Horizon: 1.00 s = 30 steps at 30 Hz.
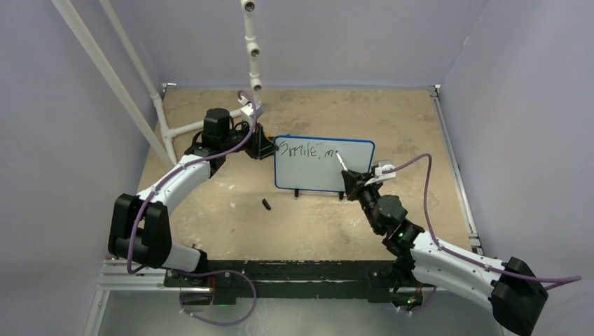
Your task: Write a sentence on the whiteboard
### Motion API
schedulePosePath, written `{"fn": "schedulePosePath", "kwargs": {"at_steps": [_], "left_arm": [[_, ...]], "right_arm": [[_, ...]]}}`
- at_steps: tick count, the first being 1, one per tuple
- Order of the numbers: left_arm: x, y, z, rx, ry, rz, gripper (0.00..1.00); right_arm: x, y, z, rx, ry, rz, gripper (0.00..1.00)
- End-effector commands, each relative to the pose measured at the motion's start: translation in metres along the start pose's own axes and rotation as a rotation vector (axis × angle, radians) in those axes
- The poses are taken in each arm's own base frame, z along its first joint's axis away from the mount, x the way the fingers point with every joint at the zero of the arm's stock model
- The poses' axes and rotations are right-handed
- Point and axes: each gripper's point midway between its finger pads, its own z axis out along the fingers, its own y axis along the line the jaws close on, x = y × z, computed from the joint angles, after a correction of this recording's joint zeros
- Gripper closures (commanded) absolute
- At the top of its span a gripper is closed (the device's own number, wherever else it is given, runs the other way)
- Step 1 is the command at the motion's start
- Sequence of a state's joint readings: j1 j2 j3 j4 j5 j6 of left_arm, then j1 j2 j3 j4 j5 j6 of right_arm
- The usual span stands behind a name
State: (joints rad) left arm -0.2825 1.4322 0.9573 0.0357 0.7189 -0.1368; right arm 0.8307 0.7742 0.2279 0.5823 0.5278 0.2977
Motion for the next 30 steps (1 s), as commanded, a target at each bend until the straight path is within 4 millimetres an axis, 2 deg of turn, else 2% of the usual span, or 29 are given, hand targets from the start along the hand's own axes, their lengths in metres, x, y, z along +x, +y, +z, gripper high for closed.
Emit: {"fn": "schedulePosePath", "kwargs": {"at_steps": [1,9,16,30], "left_arm": [[-0.020,-0.008,-0.006,0.016,-0.052,0.066,1.00],[-0.021,-0.010,-0.006,0.020,-0.054,0.067,1.00],[-0.021,-0.010,-0.007,0.020,-0.055,0.068,1.00],[-0.021,-0.009,-0.006,0.015,-0.054,0.071,1.00]], "right_arm": [[-0.013,0.008,0.002,-0.022,-0.026,0.035,1.00],[-0.003,0.007,-0.004,-0.031,0.012,0.071,1.00],[0.003,0.006,-0.001,-0.010,0.037,0.072,1.00],[0.003,-0.001,-0.001,0.035,0.034,0.091,1.00]]}}
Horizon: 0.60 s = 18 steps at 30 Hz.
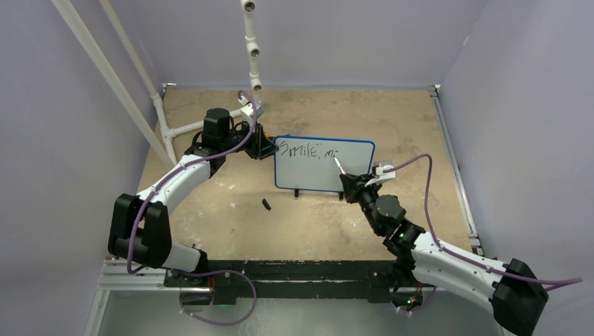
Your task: Write a sentence on the whiteboard
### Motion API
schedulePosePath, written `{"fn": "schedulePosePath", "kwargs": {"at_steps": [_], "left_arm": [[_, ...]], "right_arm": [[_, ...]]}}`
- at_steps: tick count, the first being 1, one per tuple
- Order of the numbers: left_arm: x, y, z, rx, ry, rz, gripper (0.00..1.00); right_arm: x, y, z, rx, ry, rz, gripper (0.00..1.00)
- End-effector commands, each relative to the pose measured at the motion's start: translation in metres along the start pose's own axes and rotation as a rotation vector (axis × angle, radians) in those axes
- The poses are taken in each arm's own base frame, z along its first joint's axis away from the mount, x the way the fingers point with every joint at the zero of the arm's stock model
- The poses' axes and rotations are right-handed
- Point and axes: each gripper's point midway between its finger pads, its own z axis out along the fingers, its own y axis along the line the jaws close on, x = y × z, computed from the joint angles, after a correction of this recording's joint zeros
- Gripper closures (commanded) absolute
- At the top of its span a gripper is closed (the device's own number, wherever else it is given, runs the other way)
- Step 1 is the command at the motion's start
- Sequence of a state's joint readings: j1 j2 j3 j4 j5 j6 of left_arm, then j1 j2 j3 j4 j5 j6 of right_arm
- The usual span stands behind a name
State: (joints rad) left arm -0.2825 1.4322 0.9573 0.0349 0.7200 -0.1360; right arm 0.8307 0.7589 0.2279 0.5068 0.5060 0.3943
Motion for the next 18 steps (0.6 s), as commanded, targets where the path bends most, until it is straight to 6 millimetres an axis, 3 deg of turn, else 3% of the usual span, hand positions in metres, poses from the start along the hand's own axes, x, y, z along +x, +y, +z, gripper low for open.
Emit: {"fn": "schedulePosePath", "kwargs": {"at_steps": [1,18], "left_arm": [[-0.021,-0.009,-0.006,0.014,-0.054,0.071,1.00],[-0.019,-0.007,-0.006,0.008,-0.049,0.068,1.00]], "right_arm": [[-0.011,-0.002,0.002,0.037,-0.025,0.026,1.00],[-0.033,0.000,0.004,0.037,-0.091,0.000,1.00]]}}
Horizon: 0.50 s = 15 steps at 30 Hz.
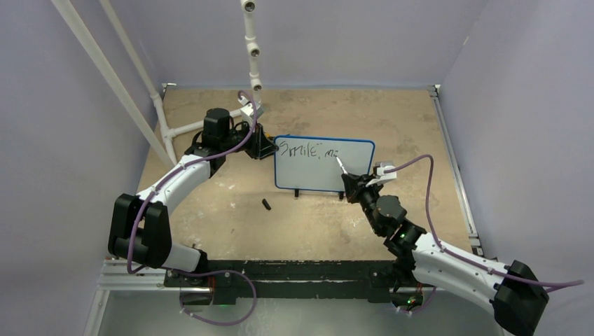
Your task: Write a sentence on the whiteboard
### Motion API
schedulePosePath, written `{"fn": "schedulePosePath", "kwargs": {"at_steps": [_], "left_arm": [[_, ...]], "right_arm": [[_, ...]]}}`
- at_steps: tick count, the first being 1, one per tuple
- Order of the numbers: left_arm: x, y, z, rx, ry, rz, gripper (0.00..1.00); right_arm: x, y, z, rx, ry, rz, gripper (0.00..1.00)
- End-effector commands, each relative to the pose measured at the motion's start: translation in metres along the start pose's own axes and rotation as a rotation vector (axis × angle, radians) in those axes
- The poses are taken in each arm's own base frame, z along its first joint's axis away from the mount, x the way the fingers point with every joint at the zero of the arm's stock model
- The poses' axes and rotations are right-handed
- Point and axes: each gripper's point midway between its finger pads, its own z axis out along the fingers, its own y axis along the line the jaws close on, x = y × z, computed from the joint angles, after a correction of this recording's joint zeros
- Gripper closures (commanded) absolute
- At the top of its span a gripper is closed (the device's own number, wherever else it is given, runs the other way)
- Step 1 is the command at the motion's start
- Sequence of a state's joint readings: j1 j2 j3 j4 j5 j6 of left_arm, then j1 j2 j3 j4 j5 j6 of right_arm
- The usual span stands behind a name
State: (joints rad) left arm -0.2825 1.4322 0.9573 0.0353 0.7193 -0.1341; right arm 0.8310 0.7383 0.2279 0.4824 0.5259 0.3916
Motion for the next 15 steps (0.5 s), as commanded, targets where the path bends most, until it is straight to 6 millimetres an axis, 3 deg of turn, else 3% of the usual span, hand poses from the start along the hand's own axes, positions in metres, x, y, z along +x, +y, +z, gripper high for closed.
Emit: {"fn": "schedulePosePath", "kwargs": {"at_steps": [1,15], "left_arm": [[-0.019,-0.007,-0.006,0.008,-0.049,0.068,1.00],[-0.020,-0.007,-0.007,0.008,-0.050,0.069,1.00]], "right_arm": [[-0.033,0.006,0.007,0.016,-0.094,0.005,1.00],[-0.048,0.009,0.009,0.015,-0.143,0.009,1.00]]}}
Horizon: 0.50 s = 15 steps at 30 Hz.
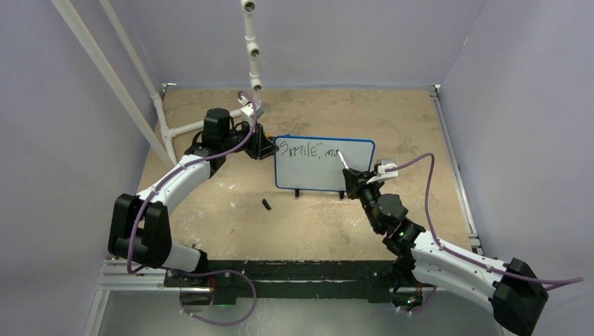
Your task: Write a sentence on the whiteboard
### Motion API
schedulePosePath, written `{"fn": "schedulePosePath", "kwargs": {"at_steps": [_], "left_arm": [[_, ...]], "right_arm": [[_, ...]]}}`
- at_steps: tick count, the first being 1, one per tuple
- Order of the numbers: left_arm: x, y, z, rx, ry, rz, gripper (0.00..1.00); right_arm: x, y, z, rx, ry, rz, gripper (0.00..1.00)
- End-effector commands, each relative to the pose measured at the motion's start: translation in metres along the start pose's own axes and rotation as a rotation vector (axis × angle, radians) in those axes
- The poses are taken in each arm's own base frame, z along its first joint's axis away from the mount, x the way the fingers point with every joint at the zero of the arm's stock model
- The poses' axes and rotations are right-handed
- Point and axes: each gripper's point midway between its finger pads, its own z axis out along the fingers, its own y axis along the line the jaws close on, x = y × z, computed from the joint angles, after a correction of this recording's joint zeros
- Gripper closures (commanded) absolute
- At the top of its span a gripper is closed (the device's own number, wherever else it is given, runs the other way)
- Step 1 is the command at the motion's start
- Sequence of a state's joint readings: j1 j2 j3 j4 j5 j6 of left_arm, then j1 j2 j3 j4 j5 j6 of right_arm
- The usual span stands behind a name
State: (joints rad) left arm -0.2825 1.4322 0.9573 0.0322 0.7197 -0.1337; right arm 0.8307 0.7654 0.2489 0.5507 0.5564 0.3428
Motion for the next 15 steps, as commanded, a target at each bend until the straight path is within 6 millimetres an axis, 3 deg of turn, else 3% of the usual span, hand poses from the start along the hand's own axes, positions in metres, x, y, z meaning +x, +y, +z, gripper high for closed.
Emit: {"fn": "schedulePosePath", "kwargs": {"at_steps": [1,15], "left_arm": [[-0.021,-0.007,-0.006,0.008,-0.052,0.071,1.00],[-0.021,-0.008,-0.007,0.011,-0.053,0.073,1.00]], "right_arm": [[-0.030,0.006,0.004,0.007,-0.081,0.026,1.00],[0.003,-0.001,-0.002,0.020,0.034,0.053,1.00]]}}
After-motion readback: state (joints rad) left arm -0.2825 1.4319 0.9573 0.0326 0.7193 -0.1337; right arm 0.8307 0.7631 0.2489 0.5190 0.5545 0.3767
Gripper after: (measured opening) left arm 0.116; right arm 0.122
